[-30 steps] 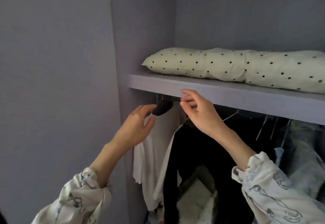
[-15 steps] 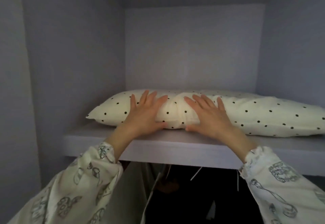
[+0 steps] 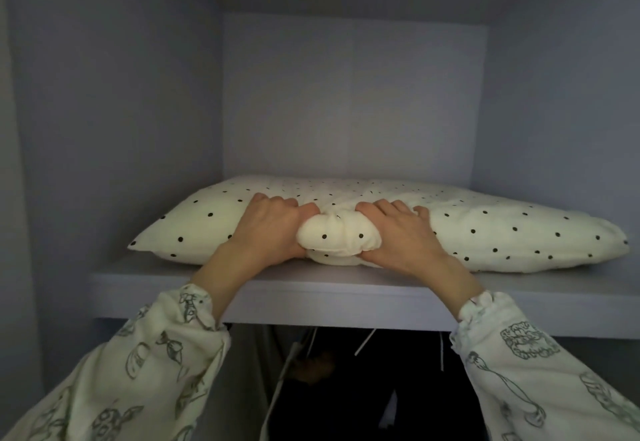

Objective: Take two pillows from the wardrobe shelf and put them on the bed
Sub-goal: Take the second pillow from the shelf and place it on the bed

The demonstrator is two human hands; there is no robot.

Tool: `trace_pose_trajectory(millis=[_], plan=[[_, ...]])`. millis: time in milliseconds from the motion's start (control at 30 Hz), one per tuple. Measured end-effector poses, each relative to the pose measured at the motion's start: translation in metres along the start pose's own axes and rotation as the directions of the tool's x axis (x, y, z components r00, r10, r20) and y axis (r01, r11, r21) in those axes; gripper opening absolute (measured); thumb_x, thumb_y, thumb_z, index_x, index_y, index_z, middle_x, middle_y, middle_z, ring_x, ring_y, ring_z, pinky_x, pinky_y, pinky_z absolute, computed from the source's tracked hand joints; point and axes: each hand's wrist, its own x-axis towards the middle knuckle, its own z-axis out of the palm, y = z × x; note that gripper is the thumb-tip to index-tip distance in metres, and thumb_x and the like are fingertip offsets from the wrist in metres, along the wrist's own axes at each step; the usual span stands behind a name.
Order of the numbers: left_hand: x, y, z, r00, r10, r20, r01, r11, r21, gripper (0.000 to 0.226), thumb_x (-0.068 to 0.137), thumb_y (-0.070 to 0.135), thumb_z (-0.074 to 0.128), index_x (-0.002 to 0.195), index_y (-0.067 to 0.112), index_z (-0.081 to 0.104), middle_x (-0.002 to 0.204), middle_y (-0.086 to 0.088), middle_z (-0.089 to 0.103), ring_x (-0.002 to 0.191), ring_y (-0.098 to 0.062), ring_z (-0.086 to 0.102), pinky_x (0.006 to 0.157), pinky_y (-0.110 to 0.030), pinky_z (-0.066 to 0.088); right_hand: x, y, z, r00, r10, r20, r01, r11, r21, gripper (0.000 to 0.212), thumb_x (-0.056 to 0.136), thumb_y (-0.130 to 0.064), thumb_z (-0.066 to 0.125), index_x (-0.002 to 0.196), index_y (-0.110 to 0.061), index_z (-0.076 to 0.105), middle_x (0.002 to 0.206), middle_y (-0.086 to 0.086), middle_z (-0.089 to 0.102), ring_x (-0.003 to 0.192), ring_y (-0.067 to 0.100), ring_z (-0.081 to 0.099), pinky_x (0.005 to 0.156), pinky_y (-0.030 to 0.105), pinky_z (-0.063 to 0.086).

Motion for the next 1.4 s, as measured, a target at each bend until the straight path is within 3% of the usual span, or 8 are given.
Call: trace_pose_trajectory(millis=[400,567,667,867,1033,1100,1233,1400], plan=[[-0.102,0.074,-0.095,0.995,-0.073,-0.074,0.074,0.997,0.011,0.042,0.074,0.035,0.059,0.114,0.026,0.056,0.089,-0.003,0.066,0.084,-0.027,0.059,0.08,-0.037,0.04,-0.104,-0.005,-0.063,0.985,-0.131,-0.108,0.142,0.985,0.101,0.064,0.065,-0.048,0.062,0.124,-0.031,0.044,0.117,-0.004,0.052,0.11,0.022,0.045,0.093,0.048,0.031],[-0.145,0.11,-0.108,0.984,-0.129,-0.123,0.13,0.991,0.005,0.045,0.067,0.037,0.066,0.109,0.021,0.061,0.084,-0.007,0.062,0.077,-0.03,0.058,0.075,-0.04,0.043,-0.15,-0.007,-0.074,0.973,-0.185,-0.137,0.19,0.981,0.031,0.068,0.065,-0.05,0.065,0.126,-0.029,0.044,0.123,-0.002,0.05,0.113,0.024,0.044,0.095,0.049,0.03],[-0.166,0.128,-0.1,0.973,-0.146,-0.181,0.149,0.989,0.002,0.05,0.065,0.043,0.055,0.107,0.017,0.061,0.085,-0.008,0.059,0.075,-0.029,0.056,0.075,-0.042,0.044,-0.172,-0.009,-0.07,0.966,-0.22,-0.134,0.222,0.975,-0.001,0.07,0.065,-0.053,0.066,0.127,-0.025,0.046,0.127,0.003,0.05,0.116,0.026,0.044,0.102,0.053,0.026],[-0.177,0.134,-0.087,0.993,-0.074,-0.091,0.082,0.993,0.084,0.062,0.06,0.048,0.061,0.109,0.011,0.058,0.091,-0.013,0.058,0.078,-0.032,0.056,0.073,-0.043,0.045,-0.195,-0.008,-0.067,0.965,-0.241,-0.102,0.252,0.962,0.109,0.067,0.077,-0.063,0.052,0.134,-0.028,0.046,0.137,0.005,0.045,0.13,0.024,0.036,0.113,0.051,0.008],[-0.181,0.119,-0.084,0.996,0.09,-0.024,-0.086,0.987,0.137,0.072,0.07,0.062,0.047,0.117,0.008,0.053,0.101,-0.012,0.057,0.087,-0.03,0.055,0.076,-0.043,0.044,-0.17,-0.012,-0.075,0.96,-0.202,-0.191,0.231,0.963,0.141,0.05,0.087,-0.056,0.035,0.116,-0.025,0.06,0.116,0.003,0.057,0.113,0.025,0.047,0.108,0.05,0.02],[-0.185,0.111,-0.083,0.989,0.138,-0.043,-0.132,0.984,0.118,0.071,0.076,0.063,0.044,0.122,0.01,0.051,0.106,-0.012,0.057,0.093,-0.03,0.055,0.079,-0.042,0.044,-0.142,-0.019,-0.078,0.968,-0.175,-0.181,0.196,0.975,0.104,0.044,0.09,-0.05,0.04,0.122,-0.024,0.055,0.127,0.005,0.051,0.124,0.026,0.038,0.11,0.055,0.014],[-0.185,0.105,-0.084,0.991,0.11,-0.07,-0.109,0.994,0.025,0.056,0.089,0.057,0.033,0.124,0.017,0.051,0.11,-0.008,0.057,0.097,-0.026,0.054,0.083,-0.042,0.043,-0.104,-0.038,-0.068,0.999,0.042,-0.01,-0.04,0.984,0.172,0.06,0.088,-0.061,0.029,0.142,-0.037,0.022,0.157,-0.002,0.011,0.144,0.025,0.001,0.109,0.061,0.0],[-0.173,0.093,-0.074,0.994,-0.023,-0.104,0.014,0.996,-0.089,0.043,0.091,0.043,0.031,0.123,0.022,0.05,0.119,-0.008,0.054,0.109,-0.029,0.05,0.091,-0.046,0.035,-0.125,-0.039,-0.039,0.997,0.042,-0.059,-0.04,0.998,0.048,0.062,0.086,-0.063,0.007,0.143,-0.039,0.017,0.156,-0.004,0.015,0.142,0.026,0.012,0.109,0.059,0.001]])
